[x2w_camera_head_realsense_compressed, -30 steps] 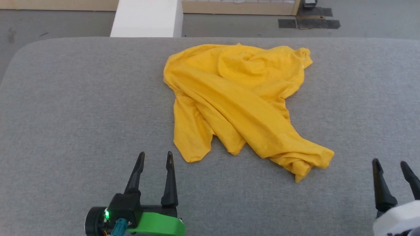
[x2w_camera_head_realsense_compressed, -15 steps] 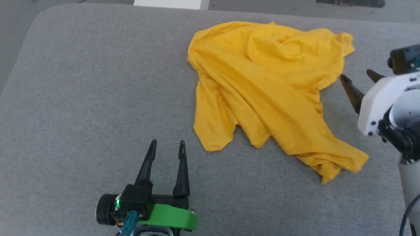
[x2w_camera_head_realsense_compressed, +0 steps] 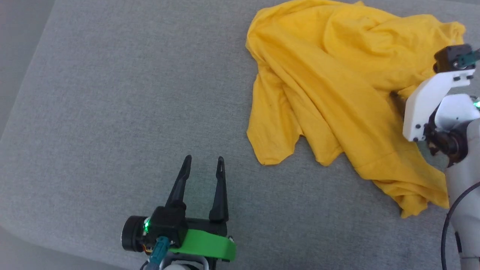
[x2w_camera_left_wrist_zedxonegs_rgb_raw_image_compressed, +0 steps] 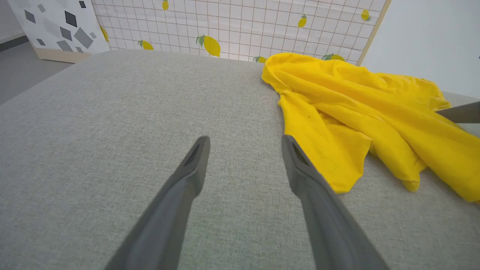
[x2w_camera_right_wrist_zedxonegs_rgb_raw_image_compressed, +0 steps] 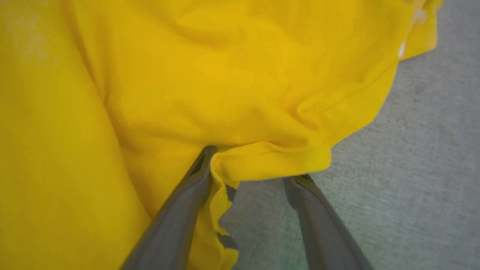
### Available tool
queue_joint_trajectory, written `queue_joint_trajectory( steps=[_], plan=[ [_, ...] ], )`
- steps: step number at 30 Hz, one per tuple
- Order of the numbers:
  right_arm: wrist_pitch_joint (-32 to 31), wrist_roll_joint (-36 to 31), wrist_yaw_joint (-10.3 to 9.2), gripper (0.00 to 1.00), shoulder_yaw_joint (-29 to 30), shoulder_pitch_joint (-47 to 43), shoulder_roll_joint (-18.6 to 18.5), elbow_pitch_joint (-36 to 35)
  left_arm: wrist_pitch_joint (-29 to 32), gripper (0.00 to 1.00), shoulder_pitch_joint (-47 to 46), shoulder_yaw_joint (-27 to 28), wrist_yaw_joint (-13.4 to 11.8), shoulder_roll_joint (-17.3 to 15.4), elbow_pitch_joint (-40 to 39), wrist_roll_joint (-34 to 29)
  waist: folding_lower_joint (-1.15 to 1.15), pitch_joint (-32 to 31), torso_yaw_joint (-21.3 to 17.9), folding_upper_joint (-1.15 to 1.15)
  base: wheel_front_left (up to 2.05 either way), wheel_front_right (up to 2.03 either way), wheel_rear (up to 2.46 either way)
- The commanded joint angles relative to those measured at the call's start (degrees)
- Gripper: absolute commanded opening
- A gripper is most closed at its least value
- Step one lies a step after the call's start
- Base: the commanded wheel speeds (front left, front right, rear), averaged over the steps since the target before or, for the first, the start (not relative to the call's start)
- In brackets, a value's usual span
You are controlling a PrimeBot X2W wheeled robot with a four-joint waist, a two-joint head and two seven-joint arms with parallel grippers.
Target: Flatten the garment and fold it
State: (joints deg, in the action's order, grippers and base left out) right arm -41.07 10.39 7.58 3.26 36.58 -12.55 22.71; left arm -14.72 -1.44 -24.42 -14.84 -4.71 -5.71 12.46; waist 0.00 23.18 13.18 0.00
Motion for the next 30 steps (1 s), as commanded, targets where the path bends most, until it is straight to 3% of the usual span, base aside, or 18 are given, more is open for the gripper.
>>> queue_joint_trajectory(
  steps=[1, 7, 14, 18, 24, 25, 26, 30],
  plan=[
    [0.6, -1.3, -0.09, 0.0, 0.1, 0.2, 0.2, 1.7, -0.3, 1.0, -1.1, 0.1, 0.3, 0.6, 0.4, -0.6, 0.0, 0.7, 0.9, 0.0, 0.0, 0.0, 0.0],
    [3.1, -0.5, -0.09, 0.0, -0.6, 2.7, -2.4, 0.6, -0.3, 1.0, -0.8, 0.1, 0.9, 1.2, 1.0, -0.4, 0.0, -0.4, 1.5, 0.0, 0.0, 0.0, 0.0],
    [4.2, -2.3, -0.09, 0.0, -1.8, 11.3, -14.1, -4.1, -0.3, 1.0, -0.5, -0.4, 1.6, 1.6, 1.0, -0.3, 0.0, 0.6, 3.8, 0.0, 0.0, 0.0, 0.0],
    [6.8, -4.8, -0.09, 0.0, -3.8, 14.8, -20.3, -2.6, -0.3, 1.0, -0.6, -1.1, 1.9, 1.7, 1.4, -0.1, 0.0, 1.8, 5.4, 0.0, 0.0, 0.0, 0.0],
    [10.3, -7.3, -0.09, 0.0, -2.4, 14.9, -21.8, 3.7, -0.3, 1.0, -0.8, -2.2, 1.9, 1.8, 1.9, 0.1, 0.0, 2.7, 6.7, 0.0, 0.0, 0.0, 0.0],
    [11.3, -7.8, -0.09, 0.33, -2.1, 14.6, -21.5, 4.4, -0.3, 1.0, -0.9, -2.3, 1.9, 1.8, 1.9, 0.2, 0.0, 2.8, 6.7, 0.0, 0.0, 0.0, 0.0],
    [12.8, -8.3, -0.09, 1.0, -1.5, 14.3, -21.0, 5.3, -0.3, 1.0, -1.1, -2.6, 1.8, 1.8, 1.9, 0.3, 0.0, 2.9, 6.6, 0.0, 0.0, 0.0, 0.0],
    [16.7, -8.8, -0.09, 1.0, -1.2, 14.0, -18.5, 8.2, -0.3, 1.0, -2.2, -3.1, 1.3, 1.8, 2.2, 0.6, 0.0, 2.8, 5.1, 0.0, 0.0, 0.0, 0.0]
  ],
)
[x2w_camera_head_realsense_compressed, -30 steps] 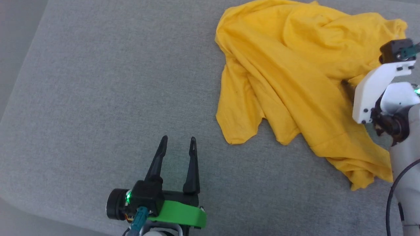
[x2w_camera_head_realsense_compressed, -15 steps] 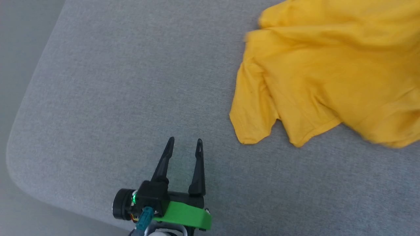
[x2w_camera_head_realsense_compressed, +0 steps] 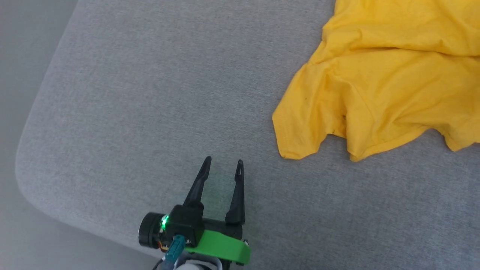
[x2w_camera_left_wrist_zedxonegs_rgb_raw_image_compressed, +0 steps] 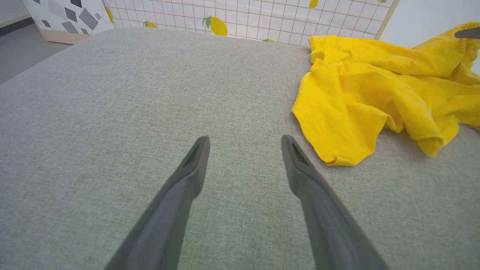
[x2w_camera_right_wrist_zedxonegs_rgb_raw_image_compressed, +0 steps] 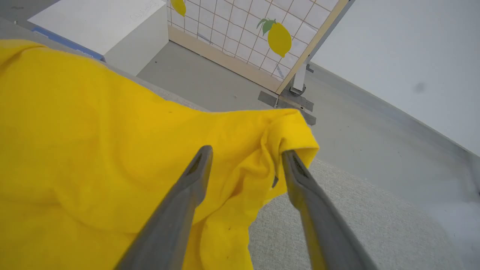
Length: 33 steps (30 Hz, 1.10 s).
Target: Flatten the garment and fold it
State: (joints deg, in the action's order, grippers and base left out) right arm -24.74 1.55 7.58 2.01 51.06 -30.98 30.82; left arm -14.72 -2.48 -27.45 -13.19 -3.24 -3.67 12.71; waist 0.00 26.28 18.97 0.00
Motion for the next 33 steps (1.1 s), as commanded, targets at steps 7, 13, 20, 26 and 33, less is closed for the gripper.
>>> queue_joint_trajectory(
  steps=[7, 13, 20, 26, 33],
  plan=[
    [2.6, 5.5, -0.09, 1.0, 1.6, -4.1, 2.3, -2.0, -0.3, 1.0, -1.8, 1.0, -0.3, 0.3, 1.1, 0.0, 0.0, -4.1, -4.0, 0.0, 0.0, 0.0, 0.0],
    [7.2, 11.3, -0.09, 1.0, 4.8, -17.5, 4.5, -15.3, -0.3, 1.0, -0.2, 3.0, -0.1, -0.6, 1.4, -0.8, 0.0, -8.4, -6.8, 0.0, 0.0, 0.0, 0.0],
    [11.4, 11.8, -0.09, 1.0, 13.0, -39.9, 13.3, -34.2, -0.3, 1.0, 2.2, 4.7, 0.0, -2.1, 1.1, -0.5, 0.0, -12.0, -9.4, 0.0, 0.0, 0.0, 0.0],
    [16.3, 8.3, -0.09, 1.0, 17.4, -56.7, 25.6, -46.0, -0.3, 1.0, 4.2, 5.4, -0.1, -2.7, 1.0, -0.1, 0.0, -13.7, -11.6, 0.0, 0.0, 0.0, 0.0],
    [17.7, 8.3, -0.09, 1.0, 16.5, -61.1, 28.0, -47.5, 2.7, 1.0, 3.3, 6.0, 0.4, -4.7, 2.0, 0.1, 0.0, -14.0, -14.1, 0.0, 0.0, 0.0, 0.0]
  ],
)
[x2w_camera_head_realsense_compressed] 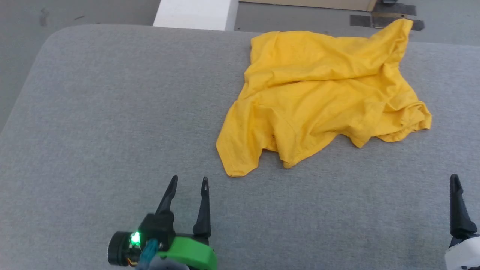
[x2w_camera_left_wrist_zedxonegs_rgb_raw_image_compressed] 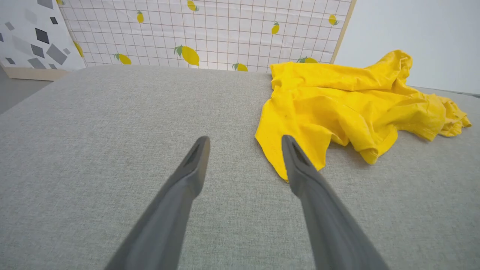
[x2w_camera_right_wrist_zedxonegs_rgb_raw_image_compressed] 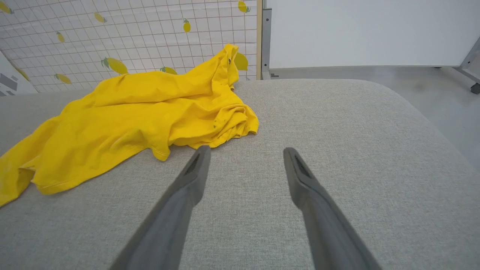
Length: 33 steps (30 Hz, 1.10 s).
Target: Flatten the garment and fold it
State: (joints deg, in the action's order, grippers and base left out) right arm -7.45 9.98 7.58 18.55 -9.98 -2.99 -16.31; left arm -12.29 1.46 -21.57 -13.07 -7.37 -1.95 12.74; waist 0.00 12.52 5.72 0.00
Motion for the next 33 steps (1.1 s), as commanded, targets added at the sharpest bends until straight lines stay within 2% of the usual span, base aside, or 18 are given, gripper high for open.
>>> queue_joint_trajectory(
  steps=[1, 5, 8, 12, 16, 21, 26, 28, 32, 33],
  plan=[
    [0.5, -0.4, -0.09, 1.0, 0.1, 0.1, 0.1, -0.5, 1.9, 1.0, -1.5, -0.3, 0.8, -1.2, 0.6, -0.1, 0.0, -0.2, -1.1, 0.0, 0.0, 0.0, 0.0],
    [0.2, -0.7, -0.09, 1.0, 0.5, 1.0, 0.1, -0.9, 12.2, 1.0, -7.4, -2.3, 4.0, -3.5, 3.4, -0.6, 0.0, 0.2, -1.5, 0.0, 0.0, 0.0, 0.0],
    [0.0, -0.8, -0.09, 1.0, 0.4, 1.5, 0.1, -0.9, 20.0, 1.0, -12.4, -3.6, 5.9, -3.7, 5.7, -0.3, 0.0, 0.7, -1.8, 0.0, 0.0, 0.0, 0.0],
    [-0.3, -0.2, -0.09, 1.0, -0.3, 1.5, 0.1, -0.4, 27.1, 1.0, -16.9, -4.0, 6.2, -2.7, 9.1, 0.7, 0.0, 1.6, -2.5, 0.0, 0.0, 0.0, 0.0],
    [-0.3, 0.3, -0.09, 1.0, -0.8, 1.7, 0.1, -0.1, 30.6, 1.0, -19.5, -3.9, 5.6, -1.5, 12.7, 1.5, 0.0, 2.8, -3.4, 0.0, 0.0, 0.0, 0.0],
    [-0.3, 0.0, -0.09, 1.0, -0.7, 2.0, 0.1, 0.3, 30.7, 1.0, -21.4, -3.8, 6.0, 0.2, 16.9, 3.2, 0.0, 3.7, -4.3, 0.0, 0.0, 0.0, 0.0],
    [-0.4, 0.1, -0.09, 1.0, -0.7, 2.5, 0.1, 0.7, 34.3, 1.0, -21.6, -3.4, 4.1, 1.7, 22.8, 5.0, 0.0, 4.2, -4.9, 0.0, 0.0, 0.0, 0.0],
    [-0.4, 0.2, -0.09, 1.0, -0.8, 2.7, 0.1, 0.9, 35.2, 0.0, -21.6, -3.5, 3.7, 2.1, 24.5, 5.7, 0.0, 4.4, -5.1, 0.0, 0.0, 0.0, 0.0],
    [-0.2, 0.3, -0.09, 1.0, -0.7, 3.2, 0.1, 1.4, 35.7, 0.0, -21.3, -3.9, 4.3, 2.9, 26.8, 7.6, 0.0, 4.4, -5.2, 0.0, 0.0, 0.0, 0.0],
    [-0.2, 0.3, -0.09, 1.0, -0.4, 3.4, 0.1, 1.9, 32.2, 0.0, -21.3, -2.8, 4.0, 3.6, 26.1, 9.5, 0.0, 3.7, -4.7, 0.0, 0.0, 0.0, 0.0]
  ],
)
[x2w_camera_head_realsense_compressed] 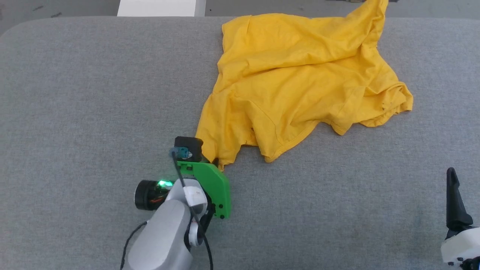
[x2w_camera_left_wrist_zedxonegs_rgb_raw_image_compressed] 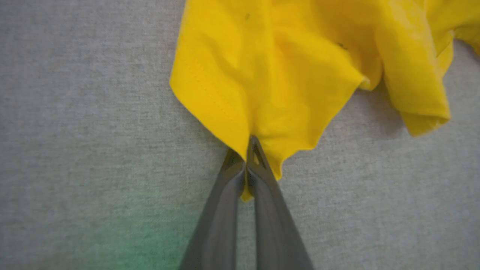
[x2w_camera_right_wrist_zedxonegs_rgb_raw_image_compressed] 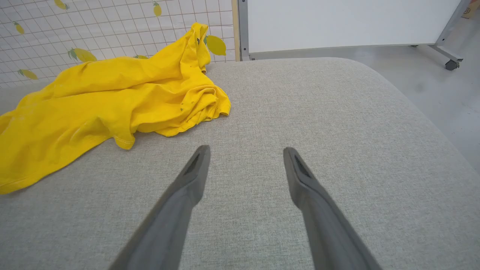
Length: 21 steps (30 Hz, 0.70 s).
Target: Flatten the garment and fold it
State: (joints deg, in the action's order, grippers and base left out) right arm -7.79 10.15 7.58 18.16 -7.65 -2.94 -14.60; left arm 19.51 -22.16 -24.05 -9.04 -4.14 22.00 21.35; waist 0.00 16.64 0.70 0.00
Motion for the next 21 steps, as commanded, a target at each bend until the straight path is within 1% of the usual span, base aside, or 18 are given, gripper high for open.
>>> queue_joint_trajectory(
  steps=[1, 5, 9, 10, 14, 16, 18, 21],
  plan=[
    [0.2, 0.1, -0.09, 1.0, 0.0, 1.1, 0.1, 0.3, -0.9, 0.0, 2.4, 0.2, -0.4, 0.5, 1.6, 1.4, 0.0, -0.7, 0.5, 0.0, 0.0, 0.0, 0.0],
    [0.0, 0.0, -0.09, 1.0, -0.1, 1.1, 0.1, 0.7, -6.0, 0.0, 4.6, 4.0, -1.5, 0.9, -3.8, 6.6, 0.0, -2.2, 1.5, 0.0, 0.0, 0.0, 0.0],
    [-0.3, 0.1, -0.09, 1.0, -0.1, 0.6, 0.1, 0.7, -9.6, 0.0, 9.7, 9.2, -3.8, 0.4, -12.5, 10.4, 0.0, -3.1, 2.7, 0.0, 0.0, 0.0, 0.0],
    [-0.5, 0.2, -0.09, 1.0, 0.0, 0.1, 0.1, 0.6, -11.0, 0.0, 15.7, 14.0, -6.4, -1.8, -20.3, 11.8, 0.0, -3.5, 3.4, 0.0, 0.0, 0.0, 0.0],
    [-0.8, 0.2, -0.09, 1.0, 0.4, -0.7, 0.1, 0.6, -11.4, 0.0, 25.4, 20.7, -9.8, -3.2, -29.6, 15.0, 0.0, -3.9, 4.3, 0.0, 0.0, 0.0, 0.0],
    [-1.0, 0.2, -0.09, 1.0, 0.6, -1.1, 0.1, 0.6, -11.5, 0.0, 30.2, 23.7, -11.3, -4.2, -32.5, 15.6, 0.0, -4.1, 4.7, 0.0, 0.0, 0.0, 0.0],
    [-1.2, 0.2, -0.09, 1.0, 0.8, -1.5, 0.1, 0.8, -12.1, 0.0, 33.9, 26.0, -12.8, -4.5, -34.7, 15.7, 0.0, -4.4, 5.1, 0.0, 0.0, 0.0, 0.0],
    [-1.6, 0.1, -0.09, 1.0, 0.8, -2.0, 0.1, 0.9, -12.9, 0.0, 37.1, 27.2, -15.3, -5.6, -36.3, 13.0, 0.0, -4.8, 5.9, 0.0, 0.0, 0.0, 0.0]
  ],
)
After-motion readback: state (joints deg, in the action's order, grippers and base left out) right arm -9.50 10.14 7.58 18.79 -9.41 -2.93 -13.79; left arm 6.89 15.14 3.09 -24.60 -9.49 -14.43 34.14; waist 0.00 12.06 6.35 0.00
